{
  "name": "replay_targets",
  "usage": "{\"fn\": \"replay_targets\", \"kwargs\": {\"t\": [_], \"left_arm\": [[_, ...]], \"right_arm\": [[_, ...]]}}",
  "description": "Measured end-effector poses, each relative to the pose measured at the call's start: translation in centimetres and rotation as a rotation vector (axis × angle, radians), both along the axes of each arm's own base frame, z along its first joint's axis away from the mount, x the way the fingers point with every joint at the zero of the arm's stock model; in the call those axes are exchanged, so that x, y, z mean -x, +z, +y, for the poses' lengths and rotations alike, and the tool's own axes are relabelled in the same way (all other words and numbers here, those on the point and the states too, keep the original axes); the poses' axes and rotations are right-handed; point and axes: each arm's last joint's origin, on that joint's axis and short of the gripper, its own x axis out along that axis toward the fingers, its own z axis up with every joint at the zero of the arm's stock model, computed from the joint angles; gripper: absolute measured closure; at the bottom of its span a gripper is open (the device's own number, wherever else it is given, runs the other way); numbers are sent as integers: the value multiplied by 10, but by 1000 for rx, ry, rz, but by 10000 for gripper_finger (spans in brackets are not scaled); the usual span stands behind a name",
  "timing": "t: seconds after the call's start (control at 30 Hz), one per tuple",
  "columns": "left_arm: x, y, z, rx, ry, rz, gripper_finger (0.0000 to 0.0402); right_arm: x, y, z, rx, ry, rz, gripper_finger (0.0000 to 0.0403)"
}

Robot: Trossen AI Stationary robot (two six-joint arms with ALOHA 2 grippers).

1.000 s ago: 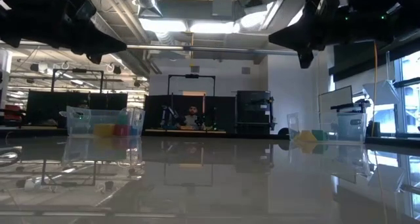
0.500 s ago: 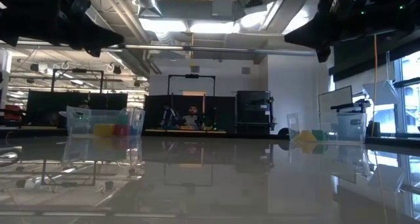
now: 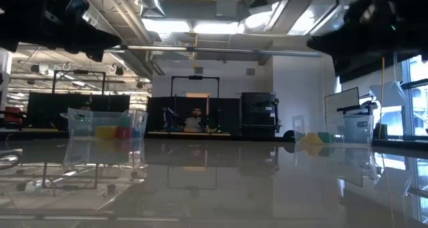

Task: Sort blocks by size
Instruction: Return to Home Position

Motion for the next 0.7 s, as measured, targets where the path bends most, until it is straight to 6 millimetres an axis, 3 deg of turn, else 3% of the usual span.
{"fn": "replay_targets", "kwargs": {"t": [0.1,0.27,0.7], "left_arm": [[1,-11,0,20,10,-33,396],[5,-27,2,74,44,-42,396],[14,-33,3,84,78,-111,396]], "right_arm": [[12,-20,1,-30,-1,0,393],[24,-35,2,-64,-32,48,393],[51,-30,4,-52,-91,-27,393]]}}
